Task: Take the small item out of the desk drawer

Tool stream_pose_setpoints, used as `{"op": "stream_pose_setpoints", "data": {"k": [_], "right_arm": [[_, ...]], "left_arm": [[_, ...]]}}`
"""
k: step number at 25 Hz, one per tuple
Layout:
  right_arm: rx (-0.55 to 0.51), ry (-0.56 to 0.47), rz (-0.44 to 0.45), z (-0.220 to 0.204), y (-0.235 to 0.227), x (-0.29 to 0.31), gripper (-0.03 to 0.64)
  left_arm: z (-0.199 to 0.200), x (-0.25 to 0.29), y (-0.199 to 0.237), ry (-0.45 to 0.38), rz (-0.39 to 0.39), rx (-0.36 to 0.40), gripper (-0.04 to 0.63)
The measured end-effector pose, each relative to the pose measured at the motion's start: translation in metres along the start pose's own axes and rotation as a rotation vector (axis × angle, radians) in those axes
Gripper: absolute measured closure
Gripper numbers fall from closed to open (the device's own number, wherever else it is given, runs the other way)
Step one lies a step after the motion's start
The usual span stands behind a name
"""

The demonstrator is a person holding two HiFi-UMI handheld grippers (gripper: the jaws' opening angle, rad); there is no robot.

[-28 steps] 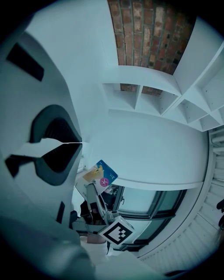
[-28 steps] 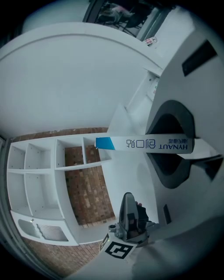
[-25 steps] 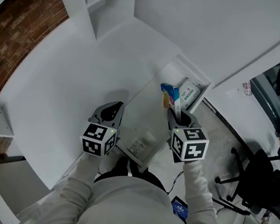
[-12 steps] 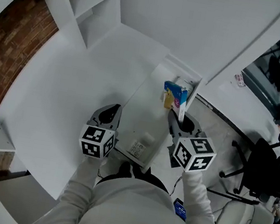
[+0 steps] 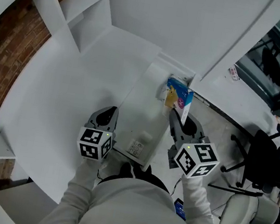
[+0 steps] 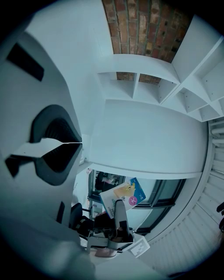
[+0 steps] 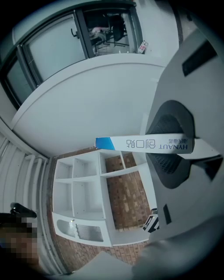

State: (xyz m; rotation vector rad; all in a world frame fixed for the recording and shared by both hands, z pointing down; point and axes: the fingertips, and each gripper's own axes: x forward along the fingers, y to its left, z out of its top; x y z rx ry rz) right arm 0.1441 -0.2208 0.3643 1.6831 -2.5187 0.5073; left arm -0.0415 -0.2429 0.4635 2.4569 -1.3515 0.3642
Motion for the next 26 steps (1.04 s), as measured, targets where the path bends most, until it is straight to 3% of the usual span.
{"op": "stream_pose_setpoints", "data": {"k": [11,26], "right_arm": [[-0.001,-0.096,-0.02,0.021,0.002,-0.021,0.532],[-0.024,-0.126,0.0,0.025,0.01,-0.021,0.534]], "left_arm": [[0.002,-0.002,-0.005,-0.005,-0.013,0.009,0.572],[0.002,-0.003,-0.003,-0.009,-0.014,0.01,0.572]]}}
